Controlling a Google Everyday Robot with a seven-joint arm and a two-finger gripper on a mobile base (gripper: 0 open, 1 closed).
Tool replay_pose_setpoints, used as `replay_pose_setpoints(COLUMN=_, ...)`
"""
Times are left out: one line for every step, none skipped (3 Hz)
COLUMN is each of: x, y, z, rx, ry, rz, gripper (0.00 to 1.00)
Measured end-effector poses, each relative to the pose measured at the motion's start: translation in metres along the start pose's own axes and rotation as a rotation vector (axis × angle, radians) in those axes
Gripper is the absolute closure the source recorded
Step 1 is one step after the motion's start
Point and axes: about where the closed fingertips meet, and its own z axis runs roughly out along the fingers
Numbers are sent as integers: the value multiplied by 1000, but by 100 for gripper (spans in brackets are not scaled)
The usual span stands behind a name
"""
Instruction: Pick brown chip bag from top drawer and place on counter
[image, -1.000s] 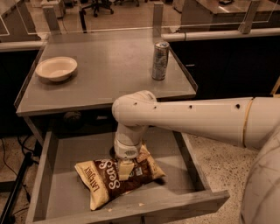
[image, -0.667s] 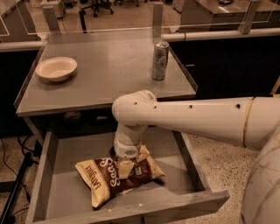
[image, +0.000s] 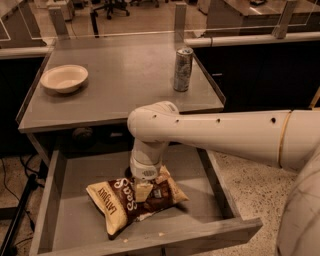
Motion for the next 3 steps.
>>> replay_pose_setpoints(x=5, y=5, z=-11, rx=7, ry=9, rz=84, gripper=100)
replay_pose_setpoints(x=12, y=11, z=-21, rx=15, ry=29, rz=204, gripper=100)
replay_pose_setpoints(x=18, y=13, z=-33, rx=34, ry=58, rz=319, gripper=100)
